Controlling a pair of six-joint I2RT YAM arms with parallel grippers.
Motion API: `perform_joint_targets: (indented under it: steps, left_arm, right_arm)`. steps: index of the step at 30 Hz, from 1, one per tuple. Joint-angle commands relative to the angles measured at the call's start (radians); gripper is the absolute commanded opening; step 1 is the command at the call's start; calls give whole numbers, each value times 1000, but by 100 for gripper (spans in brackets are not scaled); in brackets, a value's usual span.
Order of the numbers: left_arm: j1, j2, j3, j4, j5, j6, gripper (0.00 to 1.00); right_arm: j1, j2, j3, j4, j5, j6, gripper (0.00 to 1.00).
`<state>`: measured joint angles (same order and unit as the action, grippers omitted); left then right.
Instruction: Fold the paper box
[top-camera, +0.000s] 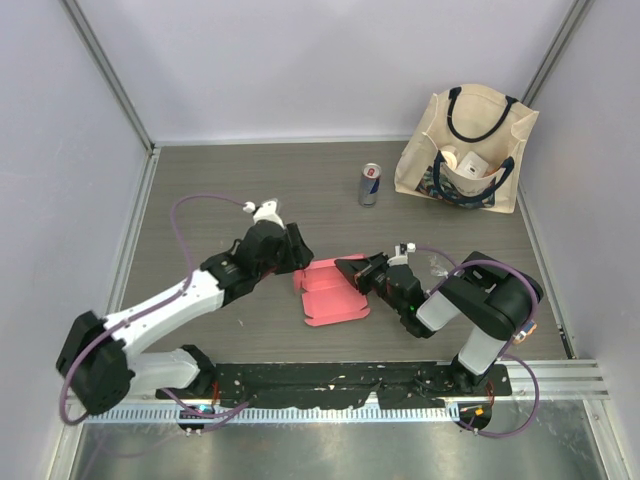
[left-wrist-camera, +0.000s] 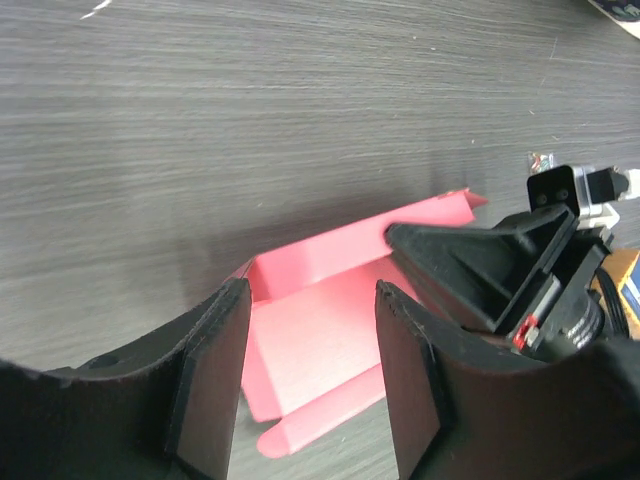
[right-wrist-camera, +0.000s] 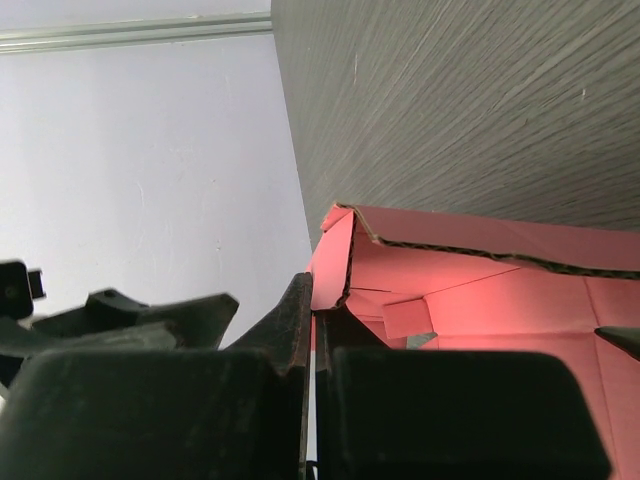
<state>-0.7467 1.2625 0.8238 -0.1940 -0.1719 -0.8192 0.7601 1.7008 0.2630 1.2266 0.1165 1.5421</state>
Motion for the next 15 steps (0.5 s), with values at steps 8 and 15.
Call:
perform_joint_targets:
  steps: [8,15]
  left_arm:
    - [0,-210,-184,-75,-37,6,57]
    - [0,-65,-141,-36,9,14,52]
  right_arm:
    - [7,26,4,-22,-11,-45,2]
    - [7,8,2,-44,-11,-51,2]
